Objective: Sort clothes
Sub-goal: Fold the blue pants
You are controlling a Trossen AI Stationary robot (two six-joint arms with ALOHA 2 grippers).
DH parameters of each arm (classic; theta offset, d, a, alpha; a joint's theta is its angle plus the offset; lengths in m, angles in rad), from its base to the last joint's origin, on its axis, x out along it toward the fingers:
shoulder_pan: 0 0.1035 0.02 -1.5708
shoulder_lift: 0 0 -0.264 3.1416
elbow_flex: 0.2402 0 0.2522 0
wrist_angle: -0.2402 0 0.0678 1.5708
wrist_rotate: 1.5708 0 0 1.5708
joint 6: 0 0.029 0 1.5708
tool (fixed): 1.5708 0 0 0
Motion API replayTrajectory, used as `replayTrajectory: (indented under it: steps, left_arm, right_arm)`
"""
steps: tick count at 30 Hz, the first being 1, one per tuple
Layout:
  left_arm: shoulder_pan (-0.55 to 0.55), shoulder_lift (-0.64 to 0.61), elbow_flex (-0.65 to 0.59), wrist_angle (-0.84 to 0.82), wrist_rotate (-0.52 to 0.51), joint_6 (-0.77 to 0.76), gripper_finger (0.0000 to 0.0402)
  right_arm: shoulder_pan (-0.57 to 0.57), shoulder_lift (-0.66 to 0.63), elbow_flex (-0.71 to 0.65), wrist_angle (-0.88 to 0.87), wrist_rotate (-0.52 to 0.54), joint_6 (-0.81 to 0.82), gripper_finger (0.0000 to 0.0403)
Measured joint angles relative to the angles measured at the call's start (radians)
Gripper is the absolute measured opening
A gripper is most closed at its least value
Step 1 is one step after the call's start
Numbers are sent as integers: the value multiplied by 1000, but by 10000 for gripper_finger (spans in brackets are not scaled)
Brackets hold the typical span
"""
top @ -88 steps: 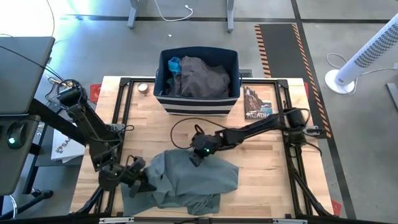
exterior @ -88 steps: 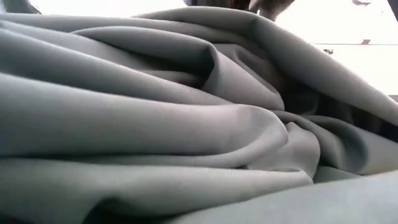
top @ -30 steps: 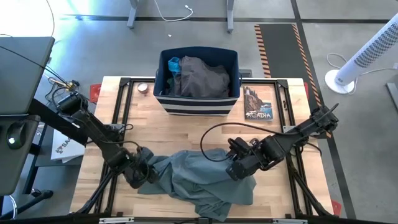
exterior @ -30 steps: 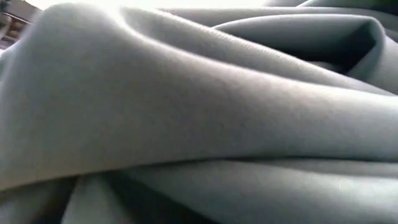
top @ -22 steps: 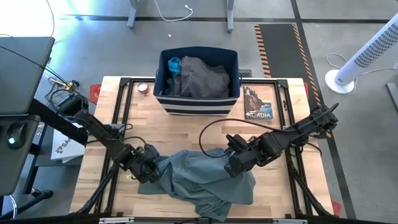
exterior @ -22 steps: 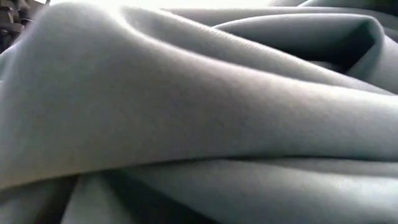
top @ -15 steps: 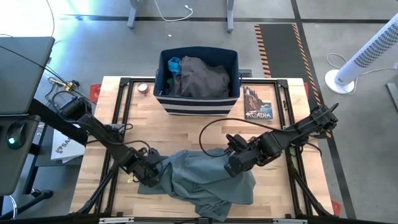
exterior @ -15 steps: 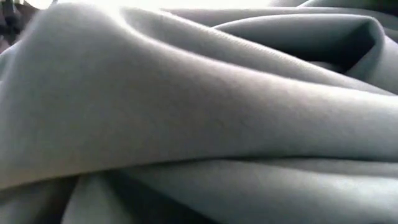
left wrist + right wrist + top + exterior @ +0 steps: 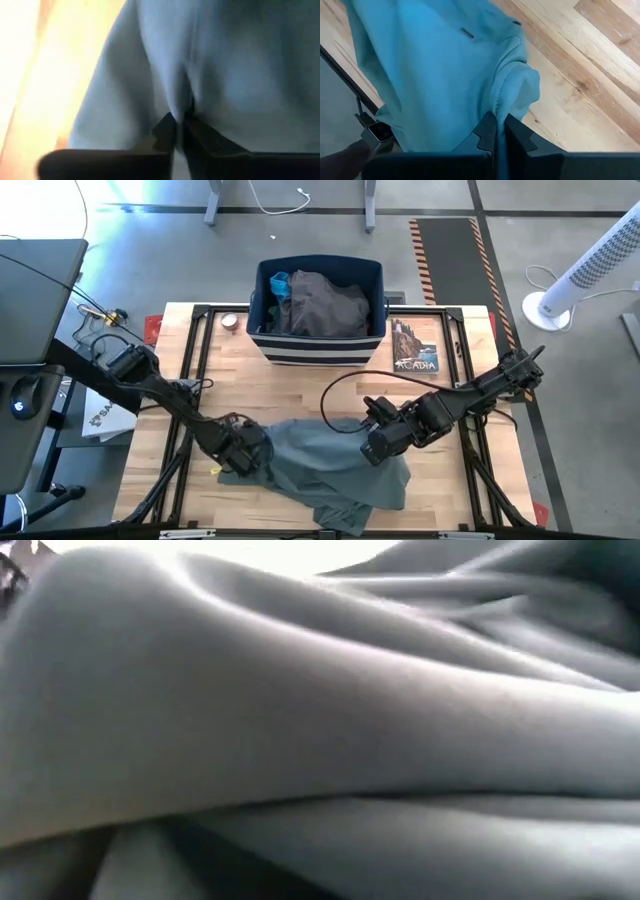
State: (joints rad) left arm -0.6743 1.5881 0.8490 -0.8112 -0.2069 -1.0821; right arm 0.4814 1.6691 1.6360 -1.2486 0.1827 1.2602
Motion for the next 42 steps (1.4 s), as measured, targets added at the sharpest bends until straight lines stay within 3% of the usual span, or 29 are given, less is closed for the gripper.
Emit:
replayTrajectory:
  steps: [1, 10, 18, 21, 25, 30, 36, 42]
  left_arm:
    - [0, -13, 19, -1, -23, 14, 17]
    - [1, -103, 245, -270, -206, 17, 4]
    - [-65, -111, 426, -364, -268, 103, 2]
    - [-96, -114, 475, -366, -274, 141, 1]
    - [-108, -113, 468, -364, -232, 141, 1]
    - [-108, -112, 440, -333, -223, 118, 1]
    - [-112, -107, 439, -327, -226, 107, 1]
    - [-128, -107, 439, -327, -238, 78, 0]
  right_arm:
    - [3, 0, 0, 1, 0, 4, 9]
    - [46, 0, 0, 82, -23, -9, 26]
    - [73, -2, 0, 345, -224, 54, 108]
    - [102, -13, 0, 345, -192, 64, 135]
    - [71, -9, 0, 232, 20, 88, 158]
    - [-30, 30, -45, 212, -18, 112, 180]
    - [-118, 62, -149, 293, -187, 31, 234]
    - [-168, 91, -161, 300, -216, -56, 271]
